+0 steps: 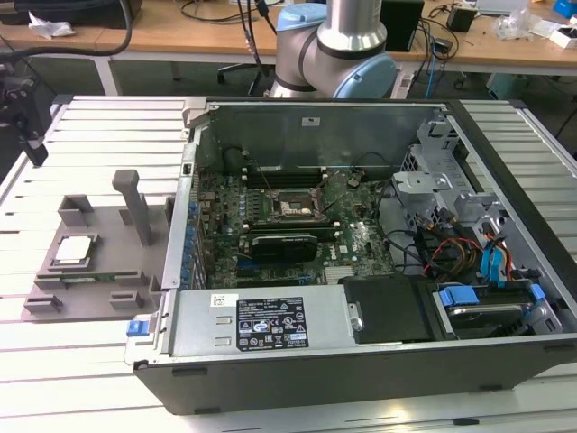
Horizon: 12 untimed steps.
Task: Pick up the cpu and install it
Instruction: 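Pick up the cpu and move it towards the insertion slot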
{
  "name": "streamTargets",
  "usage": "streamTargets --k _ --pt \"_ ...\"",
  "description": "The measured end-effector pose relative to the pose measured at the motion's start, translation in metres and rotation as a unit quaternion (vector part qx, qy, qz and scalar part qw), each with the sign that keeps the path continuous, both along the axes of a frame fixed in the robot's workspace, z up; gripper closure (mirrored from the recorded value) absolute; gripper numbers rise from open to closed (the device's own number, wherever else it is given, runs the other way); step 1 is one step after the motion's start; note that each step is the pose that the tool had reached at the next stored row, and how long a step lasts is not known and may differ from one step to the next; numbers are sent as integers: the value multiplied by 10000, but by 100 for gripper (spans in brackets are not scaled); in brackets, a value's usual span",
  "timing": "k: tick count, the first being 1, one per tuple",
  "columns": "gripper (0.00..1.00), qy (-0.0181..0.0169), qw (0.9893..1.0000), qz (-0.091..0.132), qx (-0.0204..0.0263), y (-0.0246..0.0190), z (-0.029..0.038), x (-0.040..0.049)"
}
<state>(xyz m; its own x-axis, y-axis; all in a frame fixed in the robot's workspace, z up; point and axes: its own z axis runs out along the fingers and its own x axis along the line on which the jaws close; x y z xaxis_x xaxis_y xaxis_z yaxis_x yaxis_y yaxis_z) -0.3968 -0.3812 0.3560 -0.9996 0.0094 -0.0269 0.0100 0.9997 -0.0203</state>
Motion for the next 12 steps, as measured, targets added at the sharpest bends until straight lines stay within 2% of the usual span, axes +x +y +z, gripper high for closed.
streamTargets --k 12 --pt "37 0 10000 0 0 0 -62 0"
